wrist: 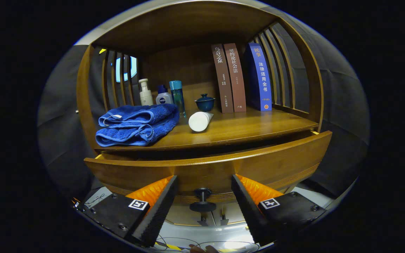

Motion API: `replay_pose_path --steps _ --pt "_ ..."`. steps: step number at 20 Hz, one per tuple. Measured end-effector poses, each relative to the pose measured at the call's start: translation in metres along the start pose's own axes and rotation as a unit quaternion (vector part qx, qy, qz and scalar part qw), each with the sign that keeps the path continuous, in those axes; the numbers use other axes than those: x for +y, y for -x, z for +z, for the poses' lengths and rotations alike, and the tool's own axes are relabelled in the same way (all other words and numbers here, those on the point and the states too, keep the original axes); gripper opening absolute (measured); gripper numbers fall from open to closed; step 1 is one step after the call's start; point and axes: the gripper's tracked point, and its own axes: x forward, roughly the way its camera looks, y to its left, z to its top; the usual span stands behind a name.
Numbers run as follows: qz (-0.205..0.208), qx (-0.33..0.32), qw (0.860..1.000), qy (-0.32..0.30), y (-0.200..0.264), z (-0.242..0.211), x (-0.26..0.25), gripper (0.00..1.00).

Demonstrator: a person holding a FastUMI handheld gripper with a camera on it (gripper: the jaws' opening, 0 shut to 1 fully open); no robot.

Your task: Pull open the drawer, take out the items inside it, and place them on the countertop above the cabinet.

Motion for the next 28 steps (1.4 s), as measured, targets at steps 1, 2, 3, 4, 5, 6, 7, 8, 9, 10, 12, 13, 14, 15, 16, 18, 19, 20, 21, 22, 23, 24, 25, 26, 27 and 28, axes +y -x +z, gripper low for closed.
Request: replay_pose_path --steps 1,2,3,4,5,6,7,8,9,10,12,13,14,15,16,18,19,20,21,22,23,24,25,26,27,28 --pt "-0.001 0.000 1.000 0.003 -0.004 0.001 0.000 0.99" --pt "-0.001 0.001 1.000 0.006 -0.007 0.001 0.000 0.99" --pt "-0.002 0.001 1.000 0.008 -0.010 0.002 0.000 0.99" --pt "-0.003 0.001 1.000 0.011 -0.013 0.003 0.000 0.99" --pt "-0.003 0.001 1.000 0.011 -0.015 0.004 0.000 0.99" --pt "-0.003 0.002 1.000 0.011 -0.016 0.004 0.000 0.99" --pt "-0.003 0.002 1.000 0.010 -0.019 0.005 0.000 0.99" --pt "-0.004 0.001 1.000 0.011 -0.020 0.005 0.000 0.99" --pt "-0.007 0.003 1.000 0.013 -0.021 0.006 -0.001 0.99" --pt "-0.008 0.003 1.000 0.014 -0.022 0.006 0.000 0.99" --pt "-0.011 0.003 1.000 0.017 -0.022 0.005 0.000 0.99" --pt "-0.013 0.003 1.000 0.021 -0.022 0.005 0.000 0.99" --pt "-0.014 0.004 1.000 0.025 -0.022 0.004 -0.001 0.99" --pt "-0.013 0.005 1.000 0.024 -0.022 0.004 0.000 0.99" --pt "-0.011 0.006 1.000 0.020 -0.022 0.004 -0.001 0.99" --pt "-0.009 0.010 1.000 0.012 -0.020 0.007 -0.002 0.98" --pt "-0.011 0.007 1.000 0.011 -0.018 0.012 -0.004 0.98" --pt "-0.012 0.001 1.000 0.011 -0.013 0.018 -0.004 0.99" --pt "-0.011 -0.007 1.000 0.011 -0.008 0.026 -0.003 1.00" --pt "-0.008 -0.016 1.000 0.013 0.000 0.033 -0.001 1.00" --pt "-0.004 -0.024 1.000 0.018 0.008 0.041 0.002 1.00" --pt "0.000 -0.031 0.999 0.023 0.017 0.048 0.005 1.00" --pt "0.003 -0.037 0.999 0.028 0.027 0.057 0.008 1.00" --pt "0.007 -0.046 0.998 0.033 0.038 0.068 0.010 1.00" --pt "0.009 -0.056 0.998 0.037 0.050 0.080 0.013 1.00" --pt "0.012 -0.069 0.997 0.042 0.063 0.092 0.016 1.00"
